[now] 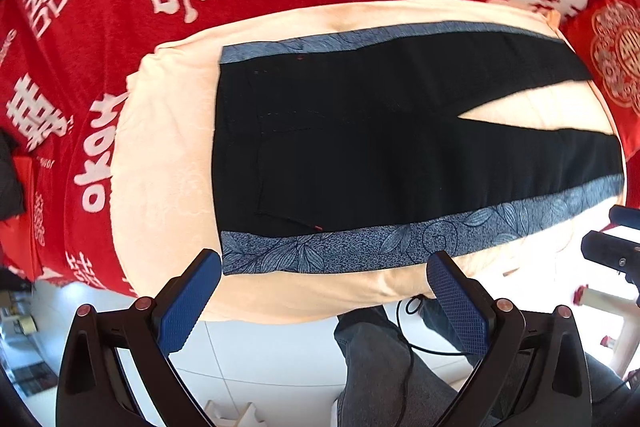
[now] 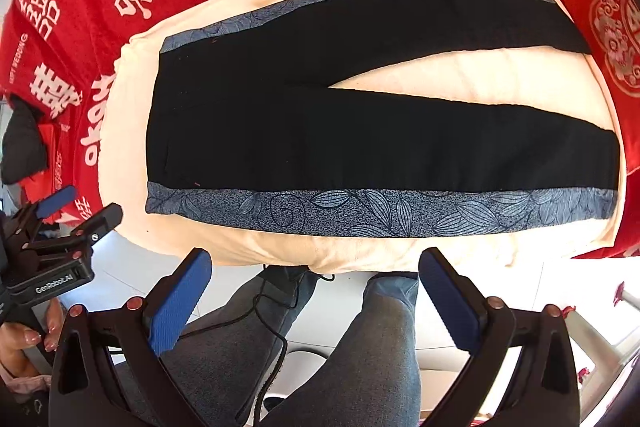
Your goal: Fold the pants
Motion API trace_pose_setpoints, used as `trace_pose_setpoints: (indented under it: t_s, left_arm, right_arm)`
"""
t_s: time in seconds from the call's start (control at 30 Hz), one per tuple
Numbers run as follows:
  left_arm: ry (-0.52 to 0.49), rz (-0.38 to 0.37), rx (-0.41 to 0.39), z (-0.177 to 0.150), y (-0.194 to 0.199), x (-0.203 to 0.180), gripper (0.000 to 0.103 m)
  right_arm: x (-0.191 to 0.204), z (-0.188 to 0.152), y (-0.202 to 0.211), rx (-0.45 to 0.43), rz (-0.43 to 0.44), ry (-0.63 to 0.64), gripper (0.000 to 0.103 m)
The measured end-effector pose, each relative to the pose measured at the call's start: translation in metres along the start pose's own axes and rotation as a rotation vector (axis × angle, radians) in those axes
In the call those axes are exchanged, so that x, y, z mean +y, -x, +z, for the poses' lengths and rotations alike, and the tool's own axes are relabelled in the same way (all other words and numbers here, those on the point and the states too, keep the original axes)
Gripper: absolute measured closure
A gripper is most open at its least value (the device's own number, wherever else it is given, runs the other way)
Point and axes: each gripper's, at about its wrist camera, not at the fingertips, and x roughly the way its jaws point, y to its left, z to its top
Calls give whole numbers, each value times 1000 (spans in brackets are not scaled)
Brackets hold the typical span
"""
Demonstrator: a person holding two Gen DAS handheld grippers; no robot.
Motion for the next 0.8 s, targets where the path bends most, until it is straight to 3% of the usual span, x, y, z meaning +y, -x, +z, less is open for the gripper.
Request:
trace_pose_setpoints:
  t_s: [0.3, 0.8]
  left_arm:
    - [77, -3, -15, -13, 3, 9, 0]
    - [112, -3, -52, -10, 10, 18, 0]
  right_arm:
    - [10, 7, -6, 28, -23, 57, 0]
    - [15, 14, 0, 14, -38, 87, 0]
